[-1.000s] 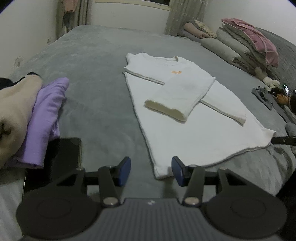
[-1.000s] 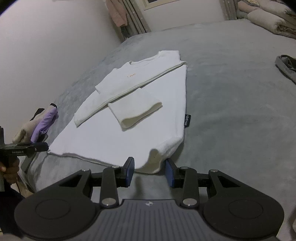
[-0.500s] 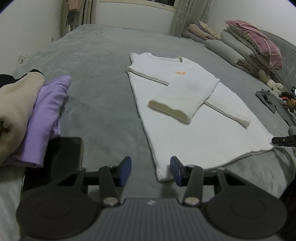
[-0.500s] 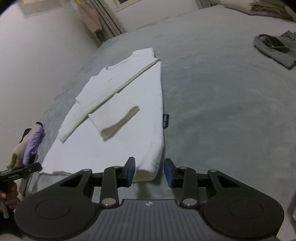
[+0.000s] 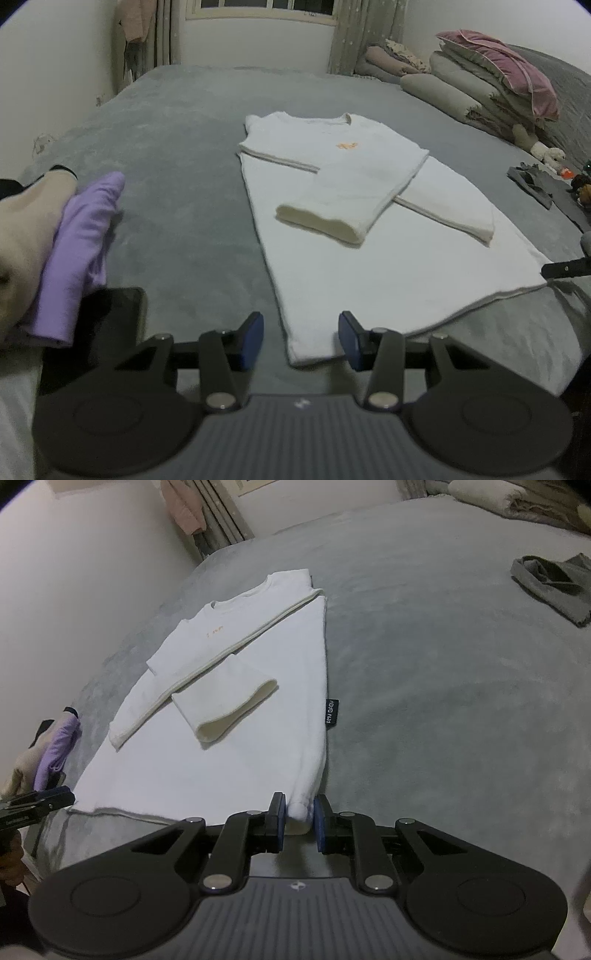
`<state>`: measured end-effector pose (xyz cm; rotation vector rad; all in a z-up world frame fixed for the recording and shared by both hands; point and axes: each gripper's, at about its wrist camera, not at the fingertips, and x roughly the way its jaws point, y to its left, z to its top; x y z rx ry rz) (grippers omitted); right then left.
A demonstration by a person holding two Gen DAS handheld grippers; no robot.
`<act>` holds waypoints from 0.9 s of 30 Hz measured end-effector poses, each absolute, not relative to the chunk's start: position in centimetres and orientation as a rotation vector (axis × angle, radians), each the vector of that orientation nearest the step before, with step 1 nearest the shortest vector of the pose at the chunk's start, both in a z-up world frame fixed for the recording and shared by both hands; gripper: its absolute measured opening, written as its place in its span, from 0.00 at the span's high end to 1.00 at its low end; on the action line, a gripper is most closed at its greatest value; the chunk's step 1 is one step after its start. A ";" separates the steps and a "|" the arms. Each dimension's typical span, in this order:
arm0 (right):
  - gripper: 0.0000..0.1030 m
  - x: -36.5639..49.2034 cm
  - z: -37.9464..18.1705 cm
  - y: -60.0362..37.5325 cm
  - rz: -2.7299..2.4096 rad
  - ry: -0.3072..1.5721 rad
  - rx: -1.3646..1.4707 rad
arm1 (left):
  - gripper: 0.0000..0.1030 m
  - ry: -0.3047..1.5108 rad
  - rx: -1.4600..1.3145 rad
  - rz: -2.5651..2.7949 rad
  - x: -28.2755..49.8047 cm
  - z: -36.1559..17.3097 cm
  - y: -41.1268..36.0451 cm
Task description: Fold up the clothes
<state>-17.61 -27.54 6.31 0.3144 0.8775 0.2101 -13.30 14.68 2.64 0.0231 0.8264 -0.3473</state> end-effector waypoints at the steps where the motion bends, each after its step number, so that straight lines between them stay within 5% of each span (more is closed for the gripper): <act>1: 0.84 -17.6 6.3 -27.5 0.209 0.878 0.311 | 0.64 0.832 0.020 -0.353 -13.3 2.5 14.6; 3: 0.84 -17.6 6.3 -27.5 0.208 0.876 0.305 | 0.77 0.836 0.019 -0.365 -13.3 2.3 14.4; 12: 0.90 -17.7 6.3 -27.1 0.190 0.858 0.287 | 0.86 0.837 0.042 -0.356 -13.3 2.2 14.0; 27: 0.93 -17.3 8.5 -26.9 0.106 0.726 0.322 | 0.89 0.813 -0.025 -0.292 -12.6 3.7 14.6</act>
